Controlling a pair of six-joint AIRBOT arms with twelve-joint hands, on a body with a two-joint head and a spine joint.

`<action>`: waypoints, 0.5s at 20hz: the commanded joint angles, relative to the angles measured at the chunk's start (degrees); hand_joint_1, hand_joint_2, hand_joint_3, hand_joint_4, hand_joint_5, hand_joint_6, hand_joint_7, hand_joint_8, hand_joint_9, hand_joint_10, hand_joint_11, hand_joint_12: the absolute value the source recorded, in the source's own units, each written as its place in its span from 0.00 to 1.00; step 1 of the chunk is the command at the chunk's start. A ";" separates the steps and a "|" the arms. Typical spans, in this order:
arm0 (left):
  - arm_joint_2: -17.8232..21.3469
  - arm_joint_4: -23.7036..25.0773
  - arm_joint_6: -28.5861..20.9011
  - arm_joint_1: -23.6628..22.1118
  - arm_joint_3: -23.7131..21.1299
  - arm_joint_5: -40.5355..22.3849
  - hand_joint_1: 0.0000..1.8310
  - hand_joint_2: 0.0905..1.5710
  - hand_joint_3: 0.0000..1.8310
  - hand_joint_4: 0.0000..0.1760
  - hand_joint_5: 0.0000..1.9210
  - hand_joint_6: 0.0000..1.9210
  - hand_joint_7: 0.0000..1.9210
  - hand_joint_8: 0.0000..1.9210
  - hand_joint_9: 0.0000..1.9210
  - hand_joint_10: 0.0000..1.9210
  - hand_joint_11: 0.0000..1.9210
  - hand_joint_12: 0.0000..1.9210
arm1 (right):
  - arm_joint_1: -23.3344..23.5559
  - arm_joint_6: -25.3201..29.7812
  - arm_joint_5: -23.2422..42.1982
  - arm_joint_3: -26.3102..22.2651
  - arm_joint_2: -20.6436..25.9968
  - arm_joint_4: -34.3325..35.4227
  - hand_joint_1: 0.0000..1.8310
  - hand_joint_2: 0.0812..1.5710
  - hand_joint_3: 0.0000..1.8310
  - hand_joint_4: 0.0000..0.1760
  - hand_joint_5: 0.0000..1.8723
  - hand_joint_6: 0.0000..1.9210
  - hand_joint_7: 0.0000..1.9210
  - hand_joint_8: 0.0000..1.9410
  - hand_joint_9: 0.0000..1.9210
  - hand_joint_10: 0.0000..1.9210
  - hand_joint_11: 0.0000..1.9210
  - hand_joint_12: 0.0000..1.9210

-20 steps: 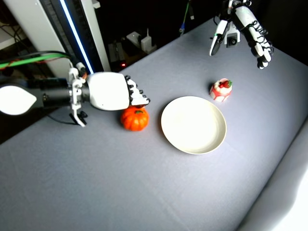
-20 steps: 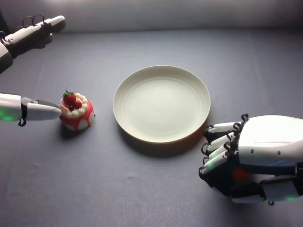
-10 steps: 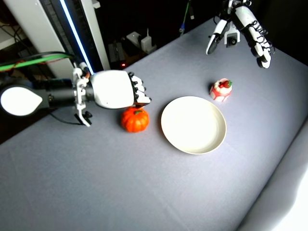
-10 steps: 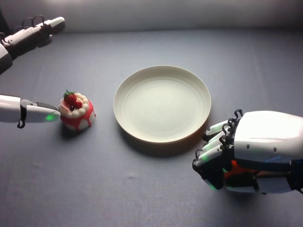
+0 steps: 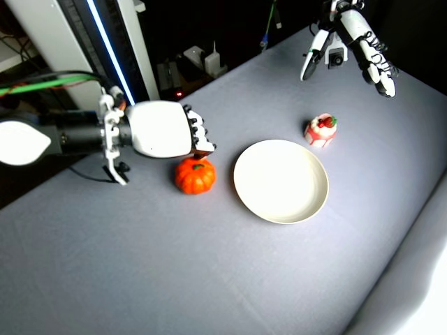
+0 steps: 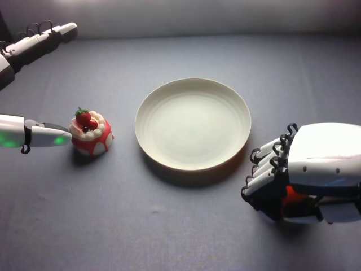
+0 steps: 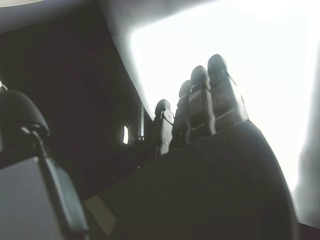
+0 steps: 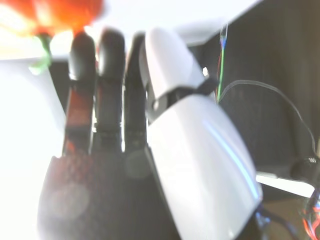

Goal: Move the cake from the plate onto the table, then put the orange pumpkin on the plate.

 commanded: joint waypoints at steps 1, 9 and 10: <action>0.12 -2.47 -0.20 -0.14 -0.01 -6.67 0.48 0.50 0.00 1.00 0.00 0.00 0.00 0.00 0.01 0.01 0.01 0.01 | 0.79 -0.14 3.48 -0.33 0.52 1.59 0.73 0.76 0.00 0.00 0.37 0.78 0.41 0.60 0.41 0.69 0.31 0.63; 0.13 -2.76 -0.20 0.60 -0.08 -6.98 0.49 0.51 0.00 1.00 0.01 0.00 0.00 0.00 0.03 0.01 0.00 0.02 | 4.28 -4.07 3.80 -1.99 4.31 3.26 0.72 0.80 0.00 0.00 0.36 0.77 0.33 0.73 0.34 0.83 0.28 0.78; 0.14 -2.88 -0.20 0.79 -0.14 -7.08 0.49 0.52 0.00 1.00 0.00 0.00 0.00 0.00 0.02 0.00 0.00 0.00 | 4.43 -6.17 3.80 -2.56 5.14 4.59 0.72 0.79 0.00 0.00 0.35 0.79 0.36 0.70 0.35 0.79 0.24 0.78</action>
